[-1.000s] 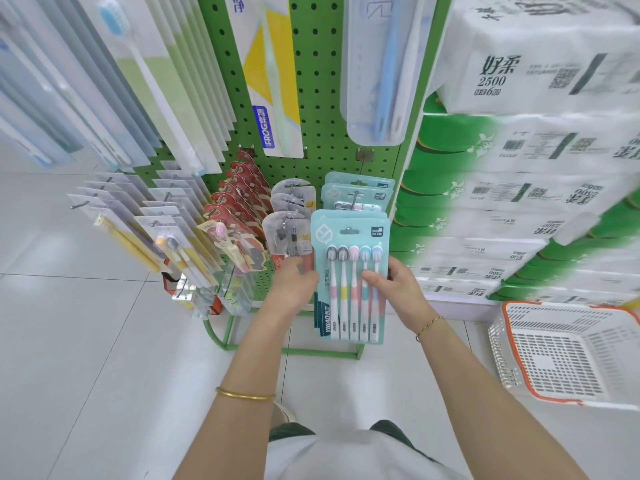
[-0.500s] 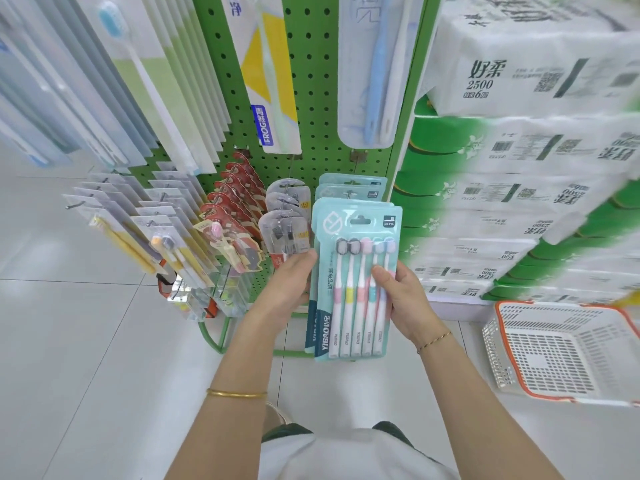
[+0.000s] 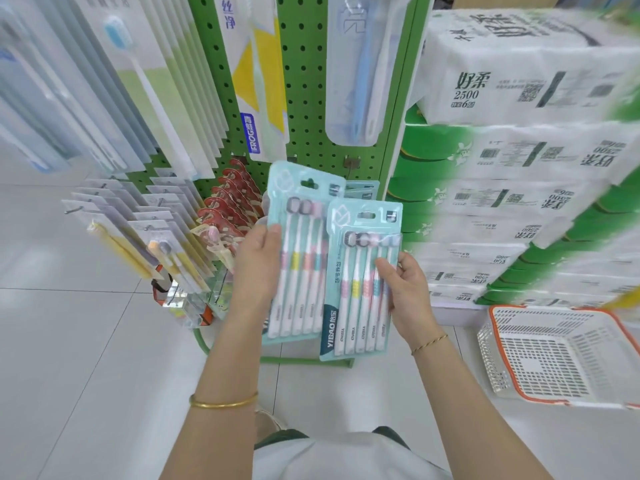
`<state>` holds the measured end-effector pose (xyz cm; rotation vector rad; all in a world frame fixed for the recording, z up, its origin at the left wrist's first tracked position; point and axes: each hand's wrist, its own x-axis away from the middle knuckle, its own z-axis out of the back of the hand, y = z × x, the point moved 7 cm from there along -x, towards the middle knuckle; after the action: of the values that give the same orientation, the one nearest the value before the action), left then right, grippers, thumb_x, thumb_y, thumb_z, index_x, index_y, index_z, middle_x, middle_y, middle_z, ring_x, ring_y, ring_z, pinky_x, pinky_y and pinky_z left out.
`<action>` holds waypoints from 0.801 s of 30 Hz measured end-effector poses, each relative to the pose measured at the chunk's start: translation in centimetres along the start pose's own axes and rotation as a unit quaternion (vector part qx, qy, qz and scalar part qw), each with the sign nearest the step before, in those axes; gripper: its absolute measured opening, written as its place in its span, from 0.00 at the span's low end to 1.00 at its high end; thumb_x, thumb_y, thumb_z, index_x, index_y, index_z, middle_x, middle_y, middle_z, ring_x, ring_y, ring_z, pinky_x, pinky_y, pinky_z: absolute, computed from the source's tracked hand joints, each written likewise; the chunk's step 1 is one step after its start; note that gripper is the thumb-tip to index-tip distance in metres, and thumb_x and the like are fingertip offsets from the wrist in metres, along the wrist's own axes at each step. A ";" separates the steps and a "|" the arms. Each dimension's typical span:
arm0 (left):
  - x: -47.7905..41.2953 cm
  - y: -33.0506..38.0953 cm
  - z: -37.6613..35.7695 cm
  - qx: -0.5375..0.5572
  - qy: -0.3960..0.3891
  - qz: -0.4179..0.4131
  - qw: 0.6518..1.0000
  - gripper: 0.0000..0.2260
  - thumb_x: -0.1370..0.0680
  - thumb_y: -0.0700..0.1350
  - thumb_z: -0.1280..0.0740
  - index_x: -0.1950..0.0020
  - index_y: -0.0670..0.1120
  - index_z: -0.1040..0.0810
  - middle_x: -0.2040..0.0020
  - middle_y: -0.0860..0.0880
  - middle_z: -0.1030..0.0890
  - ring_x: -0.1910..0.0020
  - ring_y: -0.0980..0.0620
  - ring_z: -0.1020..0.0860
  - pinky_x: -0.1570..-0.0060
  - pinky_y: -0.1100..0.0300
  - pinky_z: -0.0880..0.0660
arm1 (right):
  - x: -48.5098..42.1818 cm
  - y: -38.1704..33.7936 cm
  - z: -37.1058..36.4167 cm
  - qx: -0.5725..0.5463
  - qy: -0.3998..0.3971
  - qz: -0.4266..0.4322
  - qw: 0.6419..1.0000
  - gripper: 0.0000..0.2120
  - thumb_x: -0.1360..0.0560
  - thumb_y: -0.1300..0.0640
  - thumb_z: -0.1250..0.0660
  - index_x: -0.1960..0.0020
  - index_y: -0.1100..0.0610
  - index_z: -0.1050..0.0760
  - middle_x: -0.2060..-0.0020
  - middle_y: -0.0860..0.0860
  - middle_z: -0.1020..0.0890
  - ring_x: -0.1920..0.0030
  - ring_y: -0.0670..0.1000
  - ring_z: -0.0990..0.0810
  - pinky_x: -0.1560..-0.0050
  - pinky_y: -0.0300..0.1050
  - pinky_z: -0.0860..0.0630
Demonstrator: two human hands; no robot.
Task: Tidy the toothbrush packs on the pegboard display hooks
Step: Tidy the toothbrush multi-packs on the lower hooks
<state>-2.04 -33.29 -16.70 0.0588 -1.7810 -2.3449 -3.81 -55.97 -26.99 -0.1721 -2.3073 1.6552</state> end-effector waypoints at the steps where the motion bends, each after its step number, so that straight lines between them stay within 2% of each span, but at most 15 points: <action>1: -0.1 0.7 1.0 -0.017 0.032 -0.036 0.999 0.15 0.17 0.50 0.45 0.55 0.43 0.26 0.60 0.41 0.23 0.62 0.45 0.24 0.62 0.53 0.27 | 0.0 0.3 0.1 0.006 -0.004 -0.002 1.000 0.04 0.25 0.60 0.32 0.50 0.56 0.24 0.53 0.60 0.19 0.53 0.57 0.20 0.47 0.55 0.22; 5: 0.5 2.5 3.9 -0.101 0.148 -0.115 0.977 0.15 0.17 0.48 0.46 0.55 0.38 0.30 0.65 0.46 0.31 0.65 0.50 0.33 0.67 0.55 0.39 | 0.0 1.5 -0.4 0.060 -0.020 -0.011 0.998 0.05 0.24 0.61 0.33 0.50 0.56 0.27 0.55 0.58 0.19 0.56 0.54 0.19 0.50 0.54 0.22; 8: 1.2 3.3 5.0 -0.109 0.177 -0.136 0.969 0.14 0.17 0.47 0.46 0.60 0.43 0.32 0.67 0.50 0.33 0.68 0.53 0.37 0.70 0.61 0.41 | -0.3 1.9 -0.9 0.095 -0.022 -0.005 0.995 0.04 0.24 0.61 0.33 0.51 0.56 0.27 0.58 0.54 0.19 0.58 0.52 0.20 0.52 0.51 0.21; 11: 1.4 3.1 5.5 -0.075 0.176 -0.127 0.973 0.15 0.17 0.46 0.45 0.64 0.49 0.37 0.68 0.52 0.35 0.70 0.56 0.38 0.70 0.63 0.41 | -0.7 2.2 -1.3 0.118 -0.028 -0.003 0.993 0.04 0.24 0.60 0.33 0.51 0.54 0.27 0.56 0.53 0.18 0.57 0.50 0.18 0.54 0.47 0.20; 14: 1.5 2.9 5.4 -0.072 0.160 -0.123 0.977 0.14 0.17 0.46 0.45 0.61 0.44 0.33 0.67 0.51 0.33 0.68 0.55 0.37 0.70 0.62 0.41 | -1.2 2.6 -1.6 0.135 -0.028 -0.011 0.990 0.04 0.24 0.60 0.34 0.51 0.54 0.27 0.55 0.53 0.19 0.57 0.50 0.18 0.56 0.45 0.20; 17: 1.4 2.6 5.3 -0.073 0.144 -0.124 0.979 0.14 0.17 0.46 0.45 0.53 0.37 0.28 0.63 0.43 0.28 0.65 0.53 0.33 0.65 0.59 0.37 | -1.8 2.7 -1.8 0.153 -0.025 -0.010 0.988 0.03 0.23 0.59 0.34 0.50 0.54 0.27 0.54 0.52 0.19 0.55 0.51 0.19 0.54 0.46 0.21; 19: 1.4 2.4 5.3 -0.065 0.136 -0.124 0.981 0.14 0.17 0.47 0.45 0.52 0.37 0.27 0.59 0.38 0.25 0.63 0.50 0.31 0.63 0.55 0.35 | -2.2 2.8 -2.0 0.159 -0.023 -0.009 0.987 0.03 0.23 0.59 0.34 0.52 0.52 0.27 0.56 0.49 0.20 0.57 0.47 0.20 0.56 0.42 0.23; 21: 1.5 2.3 5.2 -0.058 0.126 -0.119 0.983 0.14 0.17 0.48 0.45 0.53 0.38 0.28 0.60 0.40 0.26 0.63 0.50 0.31 0.63 0.55 0.35 | -2.6 2.8 -2.2 0.173 -0.021 -0.012 0.985 0.03 0.22 0.59 0.35 0.53 0.51 0.27 0.58 0.47 0.21 0.59 0.45 0.22 0.61 0.37 0.26; 24: 1.5 1.9 4.7 -0.060 0.109 -0.097 0.987 0.14 0.17 0.48 0.45 0.53 0.39 0.27 0.60 0.43 0.25 0.63 0.51 0.30 0.64 0.57 0.34 | -3.4 3.3 -2.2 0.209 -0.022 -0.021 0.978 0.04 0.22 0.59 0.36 0.48 0.56 0.28 0.58 0.47 0.23 0.58 0.47 0.23 0.62 0.36 0.28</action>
<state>-3.98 -29.57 -13.43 0.4729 -1.5913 -2.4594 -0.14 -53.76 -29.98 0.0050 -1.9196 2.0905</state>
